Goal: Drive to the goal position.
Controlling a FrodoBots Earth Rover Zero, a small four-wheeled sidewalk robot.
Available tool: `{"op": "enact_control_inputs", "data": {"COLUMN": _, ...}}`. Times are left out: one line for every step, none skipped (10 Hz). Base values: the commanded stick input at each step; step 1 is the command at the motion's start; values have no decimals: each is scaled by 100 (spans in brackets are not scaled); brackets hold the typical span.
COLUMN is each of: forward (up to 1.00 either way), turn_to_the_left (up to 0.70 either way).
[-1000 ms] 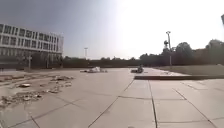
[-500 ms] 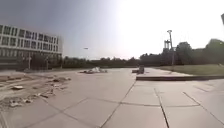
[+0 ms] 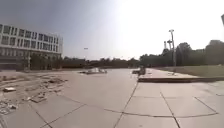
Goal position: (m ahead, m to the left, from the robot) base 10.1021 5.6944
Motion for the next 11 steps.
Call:
{"op": "enact_control_inputs", "data": {"forward": 70, "turn_to_the_left": 0}}
{"op": "enact_control_inputs", "data": {"forward": 70, "turn_to_the_left": 0}}
{"op": "enact_control_inputs", "data": {"forward": 70, "turn_to_the_left": 0}}
{"op": "enact_control_inputs", "data": {"forward": 70, "turn_to_the_left": 0}}
{"op": "enact_control_inputs", "data": {"forward": 70, "turn_to_the_left": 0}}
{"op": "enact_control_inputs", "data": {"forward": 70, "turn_to_the_left": 0}}
{"op": "enact_control_inputs", "data": {"forward": 70, "turn_to_the_left": 0}}
{"op": "enact_control_inputs", "data": {"forward": 70, "turn_to_the_left": 0}}
{"op": "enact_control_inputs", "data": {"forward": 70, "turn_to_the_left": 0}}
{"op": "enact_control_inputs", "data": {"forward": 70, "turn_to_the_left": 34}}
{"op": "enact_control_inputs", "data": {"forward": 70, "turn_to_the_left": 35}}
